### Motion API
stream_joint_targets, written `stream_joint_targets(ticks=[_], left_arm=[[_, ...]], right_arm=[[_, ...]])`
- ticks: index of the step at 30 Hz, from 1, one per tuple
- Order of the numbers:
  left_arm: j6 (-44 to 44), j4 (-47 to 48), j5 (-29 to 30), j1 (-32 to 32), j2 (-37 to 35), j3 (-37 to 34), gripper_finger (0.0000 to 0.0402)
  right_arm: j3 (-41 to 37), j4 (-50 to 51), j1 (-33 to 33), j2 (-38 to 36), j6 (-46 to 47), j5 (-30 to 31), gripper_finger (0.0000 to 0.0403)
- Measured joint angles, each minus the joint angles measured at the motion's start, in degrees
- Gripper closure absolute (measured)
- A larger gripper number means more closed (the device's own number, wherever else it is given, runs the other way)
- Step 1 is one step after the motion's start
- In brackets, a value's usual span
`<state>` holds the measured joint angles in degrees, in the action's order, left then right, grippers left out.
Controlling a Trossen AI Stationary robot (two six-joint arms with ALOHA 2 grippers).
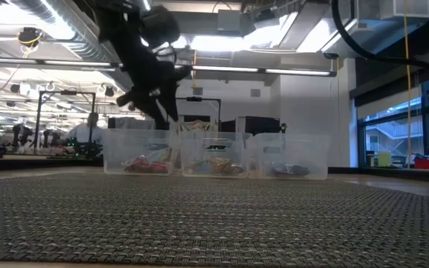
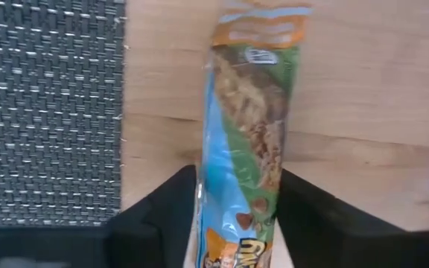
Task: Pick and place Granola Bars by type
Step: Put the orange granola bar into the middle transparent bin
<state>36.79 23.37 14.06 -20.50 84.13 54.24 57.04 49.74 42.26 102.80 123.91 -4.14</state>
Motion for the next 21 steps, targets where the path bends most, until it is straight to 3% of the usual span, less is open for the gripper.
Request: stream_joint_targets(ticks=[8, 13, 21], left_arm=[[-4.12, -3.01, -0.04, 0.29, -7.22, 0.0, 0.0236], [-6.07, -2.83, -0.1, 0.74, -11.7, 0.0, 0.0237], [-7.22, -2.7, -0.23, 3.91, -15.52, 0.0, 0.0236]], right_arm=[[0.47, 0.93, 0.0, 0.13, -3.21, 0.03, 0.0295], [3.42, 6.66, 0.11, 0.1, -4.48, 0.37, 0.0326], [9.78, 9.56, -4.18, -6.64, -14.9, 15.62, 0.0321]])
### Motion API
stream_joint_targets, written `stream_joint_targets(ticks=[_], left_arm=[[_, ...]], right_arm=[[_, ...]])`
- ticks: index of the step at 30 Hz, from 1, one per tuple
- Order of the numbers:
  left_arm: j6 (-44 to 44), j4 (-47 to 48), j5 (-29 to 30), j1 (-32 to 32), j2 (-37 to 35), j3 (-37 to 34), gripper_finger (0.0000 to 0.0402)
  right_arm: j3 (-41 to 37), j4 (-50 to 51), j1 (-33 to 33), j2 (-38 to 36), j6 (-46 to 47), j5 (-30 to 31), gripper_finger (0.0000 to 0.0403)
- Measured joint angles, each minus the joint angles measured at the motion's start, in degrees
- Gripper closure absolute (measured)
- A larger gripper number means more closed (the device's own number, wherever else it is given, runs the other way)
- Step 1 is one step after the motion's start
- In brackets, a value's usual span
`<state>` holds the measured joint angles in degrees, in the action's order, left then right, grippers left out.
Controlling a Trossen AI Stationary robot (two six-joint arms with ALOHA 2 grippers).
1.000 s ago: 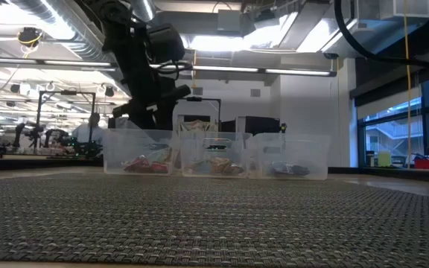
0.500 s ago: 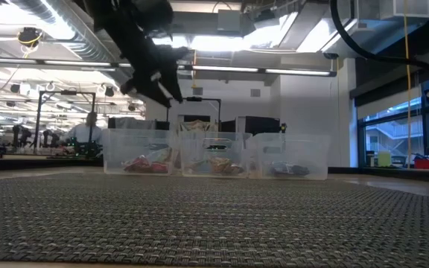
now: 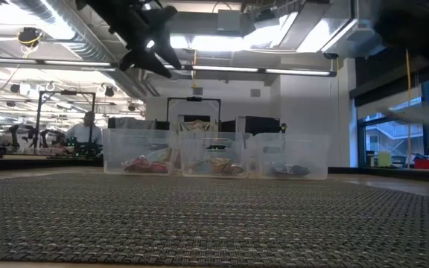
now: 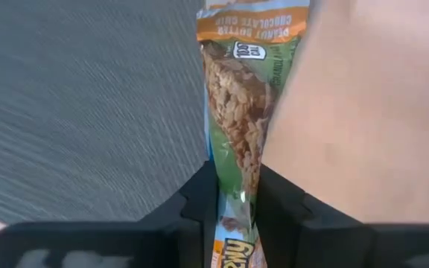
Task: Pick and place Granola Bars by type
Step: Put the orange granola bar into the middle transparent bin
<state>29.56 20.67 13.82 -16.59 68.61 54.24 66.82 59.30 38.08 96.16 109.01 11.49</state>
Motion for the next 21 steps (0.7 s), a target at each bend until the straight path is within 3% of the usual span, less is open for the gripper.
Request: stream_joint_targets(ticks=[6, 9, 14, 21], left_arm=[[-3.64, 0.46, -0.02, 2.89, -0.44, 0.0, 0.024], [-3.77, 1.38, -0.06, 4.08, -0.44, 0.0, 0.0238], [-1.72, 2.32, -0.02, 6.01, -0.44, 0.0, 0.0235], [0.44, 3.32, 4.52, 10.14, -1.09, 0.0, 0.024]], right_arm=[[4.99, 0.53, -9.98, -4.35, -19.53, 13.49, 0.0326], [8.17, -0.14, -17.07, -5.05, -32.57, 15.85, 0.0327], [11.74, -9.82, -28.99, -5.18, -53.91, 15.55, 0.0323], [11.72, -24.19, -42.01, -3.28, -70.41, 4.16, 0.0326]])
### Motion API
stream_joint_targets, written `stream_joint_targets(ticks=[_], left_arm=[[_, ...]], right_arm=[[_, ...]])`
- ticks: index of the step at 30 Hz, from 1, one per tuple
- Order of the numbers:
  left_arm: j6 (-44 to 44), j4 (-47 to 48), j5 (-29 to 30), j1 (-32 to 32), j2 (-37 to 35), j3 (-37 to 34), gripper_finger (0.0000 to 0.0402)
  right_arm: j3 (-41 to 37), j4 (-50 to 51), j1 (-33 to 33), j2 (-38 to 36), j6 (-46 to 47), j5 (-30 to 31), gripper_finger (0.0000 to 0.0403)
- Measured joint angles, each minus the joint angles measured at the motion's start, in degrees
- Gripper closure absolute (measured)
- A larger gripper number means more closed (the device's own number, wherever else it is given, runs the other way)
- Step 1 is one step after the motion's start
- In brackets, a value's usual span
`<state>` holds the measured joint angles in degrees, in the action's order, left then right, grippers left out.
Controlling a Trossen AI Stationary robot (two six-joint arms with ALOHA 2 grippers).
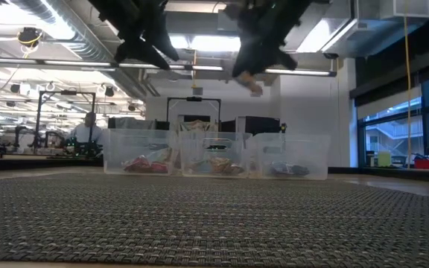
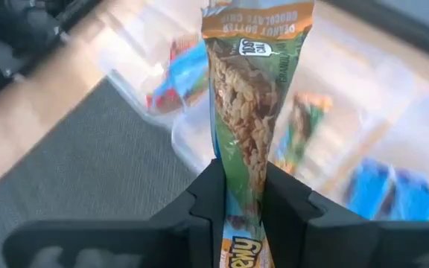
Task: Pick and place Granola Bars by type
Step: Put the orange granola bar into the middle transparent bin
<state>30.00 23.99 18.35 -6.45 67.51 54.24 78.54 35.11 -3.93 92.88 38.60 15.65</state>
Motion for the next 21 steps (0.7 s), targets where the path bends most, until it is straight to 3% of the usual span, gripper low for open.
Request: stream_joint_targets(ticks=[7, 21], left_arm=[[3.65, 3.26, 7.91, 5.17, -2.22, 0.02, 0.0236], [3.56, 3.25, 7.29, 10.12, -2.28, 0.02, 0.0238]], right_arm=[[-0.02, -8.27, -6.02, 5.93, -7.66, -5.19, 0.0324], [-0.04, -11.74, -10.71, 16.55, -7.71, -6.35, 0.0323]])
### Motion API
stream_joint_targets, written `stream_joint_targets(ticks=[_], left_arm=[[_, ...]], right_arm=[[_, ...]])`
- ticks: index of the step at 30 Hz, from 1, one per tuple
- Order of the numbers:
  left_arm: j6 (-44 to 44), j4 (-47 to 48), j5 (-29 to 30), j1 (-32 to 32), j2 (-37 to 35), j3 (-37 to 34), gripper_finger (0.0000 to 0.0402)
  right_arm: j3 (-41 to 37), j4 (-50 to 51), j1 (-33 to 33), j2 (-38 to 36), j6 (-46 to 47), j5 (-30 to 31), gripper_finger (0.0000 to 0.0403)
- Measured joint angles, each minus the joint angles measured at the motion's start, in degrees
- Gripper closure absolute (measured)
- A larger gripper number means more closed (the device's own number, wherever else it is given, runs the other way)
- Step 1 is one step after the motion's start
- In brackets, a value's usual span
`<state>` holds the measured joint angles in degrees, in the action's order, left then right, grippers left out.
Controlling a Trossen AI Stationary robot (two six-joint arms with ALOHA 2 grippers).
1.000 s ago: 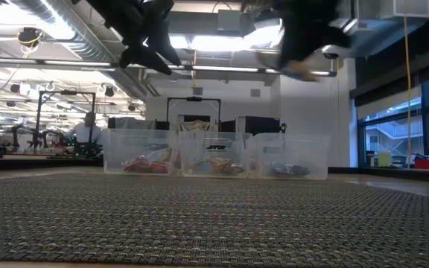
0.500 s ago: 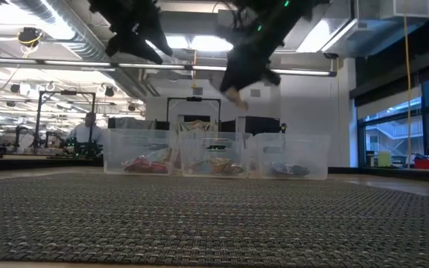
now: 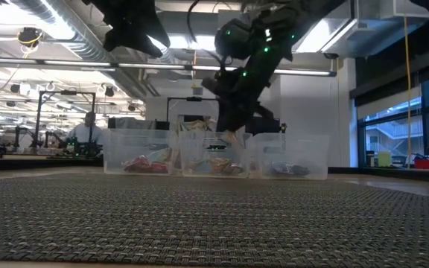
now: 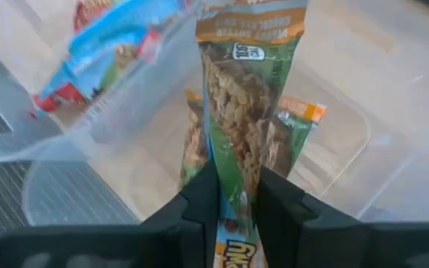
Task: Pick and place Granola Bars by type
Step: Put the orange granola bar into the middle transparent bin, then return to Home Position
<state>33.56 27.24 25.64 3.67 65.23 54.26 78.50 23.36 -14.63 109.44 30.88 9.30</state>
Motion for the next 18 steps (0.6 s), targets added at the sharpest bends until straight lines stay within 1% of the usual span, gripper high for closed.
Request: stream_joint_targets(ticks=[4, 7, 9, 11, 16, 18], left_arm=[[0.74, 0.0, 0.54, 0.47, 0.0, 0.0, 0.0236], [1.05, -0.04, 0.6, 0.47, 0.0, 0.0, 0.0236], [0.36, -0.13, 0.33, 0.47, 0.0, 0.0, 0.0237], [-0.11, -0.59, 0.31, 0.46, 0.0, 0.0, 0.0239], [-1.6, -1.16, 1.69, 0.36, 0.0, 0.0, 0.0238], [-3.7, -2.89, 1.2, 0.36, 0.0, 0.0, 0.0237]], right_arm=[[0.0, -0.12, -0.17, 1.79, -1.68, -0.29, 0.0323], [0.0, -0.64, -0.41, 2.7, -3.69, -2.28, 0.032], [0.0, -1.15, -0.57, 2.78, -3.86, -3.72, 0.031], [0.07, -1.56, -0.73, 2.74, 0.28, -3.43, 0.0297], [0.06, -2.09, -1.03, 2.12, -1.32, -2.5, 0.0271], [0.04, -1.75, -1.07, 1.49, -2.43, -3.64, 0.0268]])
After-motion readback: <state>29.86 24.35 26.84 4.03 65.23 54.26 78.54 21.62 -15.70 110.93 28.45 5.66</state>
